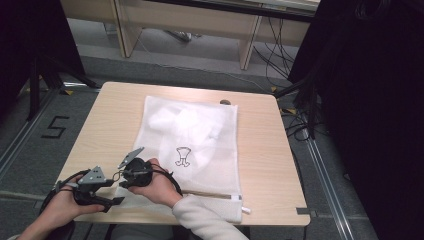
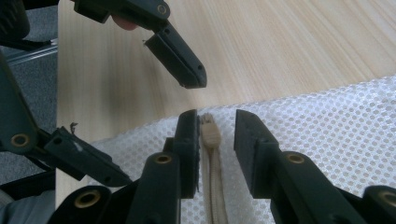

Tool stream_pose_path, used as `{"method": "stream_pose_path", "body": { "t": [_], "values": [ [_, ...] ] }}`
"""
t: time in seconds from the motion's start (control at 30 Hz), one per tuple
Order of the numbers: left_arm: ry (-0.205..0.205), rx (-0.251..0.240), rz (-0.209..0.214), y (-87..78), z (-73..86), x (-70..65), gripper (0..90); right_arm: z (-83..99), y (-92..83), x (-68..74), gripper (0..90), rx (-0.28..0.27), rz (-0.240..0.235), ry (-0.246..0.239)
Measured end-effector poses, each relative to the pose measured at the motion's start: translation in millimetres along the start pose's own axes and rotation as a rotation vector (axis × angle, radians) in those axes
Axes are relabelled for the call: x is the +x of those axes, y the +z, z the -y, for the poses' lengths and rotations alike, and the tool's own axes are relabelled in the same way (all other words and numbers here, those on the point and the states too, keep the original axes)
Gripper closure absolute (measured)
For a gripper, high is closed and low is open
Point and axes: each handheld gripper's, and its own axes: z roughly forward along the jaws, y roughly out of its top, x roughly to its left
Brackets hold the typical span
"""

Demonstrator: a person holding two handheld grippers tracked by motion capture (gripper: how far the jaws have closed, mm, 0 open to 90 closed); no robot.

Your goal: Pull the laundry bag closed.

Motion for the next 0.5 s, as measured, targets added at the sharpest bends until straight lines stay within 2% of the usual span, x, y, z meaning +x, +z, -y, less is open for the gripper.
{"method": "stream_pose_path", "body": {
  "t": [0.1,0.17,0.5],
  "values": [
    [-0.002,-0.001,0.0,-0.3,0.0,0.0,25.7,-0.4,3.0,-1.0,70.8,0.003,-0.004,-0.002],
    [0.016,-0.003,0.003,-0.9,-0.4,0.8,25.7,-0.3,4.9,-1.5,70.3,0.005,0.003,0.0],
    [0.015,0.001,0.004,-0.5,-0.1,1.0,25.6,1.0,12.7,-3.1,69.8,0.019,0.0,0.008]
  ]
}}
